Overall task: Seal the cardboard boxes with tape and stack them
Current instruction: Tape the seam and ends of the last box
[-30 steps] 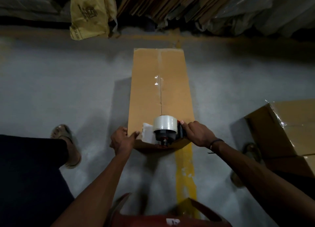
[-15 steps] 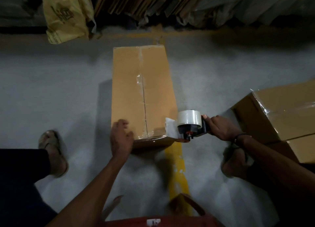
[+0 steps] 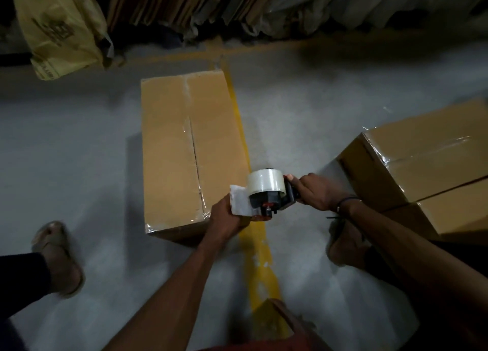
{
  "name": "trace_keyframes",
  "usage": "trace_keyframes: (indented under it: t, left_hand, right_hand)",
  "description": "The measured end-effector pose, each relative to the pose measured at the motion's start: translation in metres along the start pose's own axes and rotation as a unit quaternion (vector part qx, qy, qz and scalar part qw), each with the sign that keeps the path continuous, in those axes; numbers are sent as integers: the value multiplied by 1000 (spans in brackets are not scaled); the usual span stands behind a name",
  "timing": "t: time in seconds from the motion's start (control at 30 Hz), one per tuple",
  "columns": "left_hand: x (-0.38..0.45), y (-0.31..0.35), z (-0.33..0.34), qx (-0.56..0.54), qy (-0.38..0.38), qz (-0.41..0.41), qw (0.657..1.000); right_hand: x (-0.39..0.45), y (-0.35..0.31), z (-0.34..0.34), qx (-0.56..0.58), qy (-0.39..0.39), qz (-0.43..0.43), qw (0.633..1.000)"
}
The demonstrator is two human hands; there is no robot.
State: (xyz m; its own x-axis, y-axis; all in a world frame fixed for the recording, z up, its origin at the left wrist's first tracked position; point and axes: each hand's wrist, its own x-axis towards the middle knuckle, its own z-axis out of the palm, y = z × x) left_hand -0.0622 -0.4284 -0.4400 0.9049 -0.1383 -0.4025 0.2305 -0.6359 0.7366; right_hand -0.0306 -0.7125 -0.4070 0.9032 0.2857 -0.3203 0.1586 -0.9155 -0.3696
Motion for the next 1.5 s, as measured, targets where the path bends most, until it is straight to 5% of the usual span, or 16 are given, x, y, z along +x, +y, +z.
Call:
trace_keyframes:
  t: [0.13, 0.23, 0.3, 0.43, 0.6, 0.73, 0.83, 1.03, 1.2, 1.3, 1.5]
  left_hand:
    - [4, 0, 3, -49, -11, -7, 999]
    - [14, 9, -4, -107, -34, -97, 989]
    - [13, 32, -13, -229, -66, -166, 957]
    - [20, 73, -14, -364, -229, -157, 889]
    - [47, 65, 7, -257, -147, -225, 928]
    - [40, 69, 7, -185, -80, -205, 958]
    - [38, 62, 9, -77, -71, -168, 980]
    - [62, 44, 4, -45, -135, -169, 975]
    - [49, 37, -9, 53, -139, -108, 983]
    - [30, 18, -12, 174, -58, 30, 983]
    - [23, -20, -2, 122, 53, 119, 984]
  right_hand:
    - [-7, 18, -11, -15, -4, 22, 1000]
    - [-10, 22, -11, -12, -12, 32, 999]
    - [-9, 18, -6, -18, -18, 32, 999]
    - [1, 17, -1, 14, -49, 49, 998]
    - [15, 22, -1, 20, -97, 34, 995]
    - [17, 24, 3, 6, -42, 52, 998]
    - [11, 27, 9, -62, 5, 74, 995]
    - [-7, 42, 37, -39, 86, 146, 985]
    - [-22, 38, 77, -33, 153, 259, 953]
    - [-16, 28, 107, 0, 136, 274, 952]
    - [5, 11, 159, 53, 57, 294, 953]
